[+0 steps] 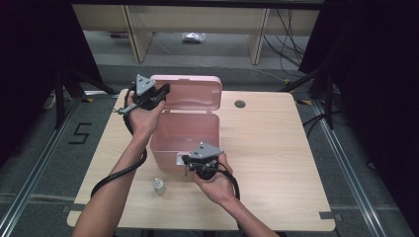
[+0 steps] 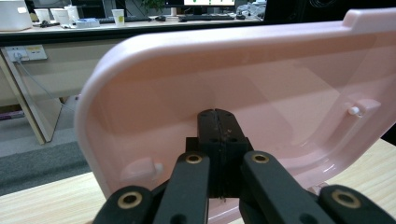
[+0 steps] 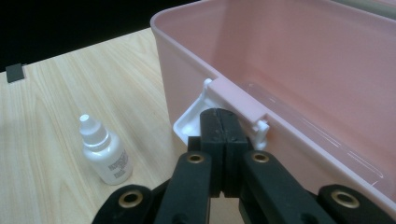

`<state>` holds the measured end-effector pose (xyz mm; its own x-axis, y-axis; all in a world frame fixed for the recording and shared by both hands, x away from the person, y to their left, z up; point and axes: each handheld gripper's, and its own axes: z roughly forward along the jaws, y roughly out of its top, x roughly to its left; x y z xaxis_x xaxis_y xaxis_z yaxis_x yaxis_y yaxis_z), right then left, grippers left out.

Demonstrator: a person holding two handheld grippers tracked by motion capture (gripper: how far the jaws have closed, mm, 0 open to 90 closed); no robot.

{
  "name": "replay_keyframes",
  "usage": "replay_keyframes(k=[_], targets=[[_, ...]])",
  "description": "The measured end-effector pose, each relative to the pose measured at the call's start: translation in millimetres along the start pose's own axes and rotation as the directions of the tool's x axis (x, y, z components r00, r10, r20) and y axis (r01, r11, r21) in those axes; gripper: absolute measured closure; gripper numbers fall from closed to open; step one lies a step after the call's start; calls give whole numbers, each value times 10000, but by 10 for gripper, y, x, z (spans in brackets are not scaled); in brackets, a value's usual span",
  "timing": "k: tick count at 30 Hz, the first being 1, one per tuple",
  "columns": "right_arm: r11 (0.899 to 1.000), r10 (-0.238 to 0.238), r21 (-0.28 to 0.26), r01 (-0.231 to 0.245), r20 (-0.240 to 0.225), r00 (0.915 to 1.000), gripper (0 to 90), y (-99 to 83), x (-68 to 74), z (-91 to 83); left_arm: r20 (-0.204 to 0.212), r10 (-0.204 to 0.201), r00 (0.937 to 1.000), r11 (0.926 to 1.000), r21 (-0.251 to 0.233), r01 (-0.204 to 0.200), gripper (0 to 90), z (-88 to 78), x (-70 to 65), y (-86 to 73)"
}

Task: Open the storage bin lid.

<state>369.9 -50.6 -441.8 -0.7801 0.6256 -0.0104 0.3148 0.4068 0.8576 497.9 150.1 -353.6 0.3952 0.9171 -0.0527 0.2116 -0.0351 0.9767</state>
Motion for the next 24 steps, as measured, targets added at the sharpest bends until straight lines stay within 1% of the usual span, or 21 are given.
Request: replay_keyframes(k=[8,9,14,15,16,18,19,20,21,24], targets=[[10000,-1,5,1,0,10000,900,1,0,0,-72,-22,10000,10000,80,22,900,45,11,-7],[9999,44,-141,-44,53,10000,900,-4,6,14,-80,-31,10000,10000,92,32,900,50,12,-8],[10000,5,-84,-4,44,10000,900,-2,4,8,-102,-22,9999,9999,137,24,900,73,16,-8],[9999,-4,-142,5,77,10000,900,-4,5,13,-100,-22,9999,9999,146,23,900,77,17,-7],[10000,-17,49,17,-24,10000,900,3,0,-2,-110,-17,9999,9999,151,19,900,82,16,-7],[9999,5,-107,-5,54,10000,900,-2,3,11,-127,-27,9999,9998,192,29,900,90,17,-6],[10000,-68,-17,68,0,10000,900,2,-3,4,-138,-9,9999,9998,200,12,900,95,18,-7],[9998,-124,-125,125,63,9999,900,-1,-4,12,-136,1,9999,9998,189,1,900,102,19,-7],[10000,-3,-38,3,9,10000,900,0,2,5,-151,15,9999,9998,220,-12,900,107,19,-7],[9999,-7,-141,8,74,10000,900,-4,4,13,-167,10,9999,9997,252,-6,900,119,20,-6]])
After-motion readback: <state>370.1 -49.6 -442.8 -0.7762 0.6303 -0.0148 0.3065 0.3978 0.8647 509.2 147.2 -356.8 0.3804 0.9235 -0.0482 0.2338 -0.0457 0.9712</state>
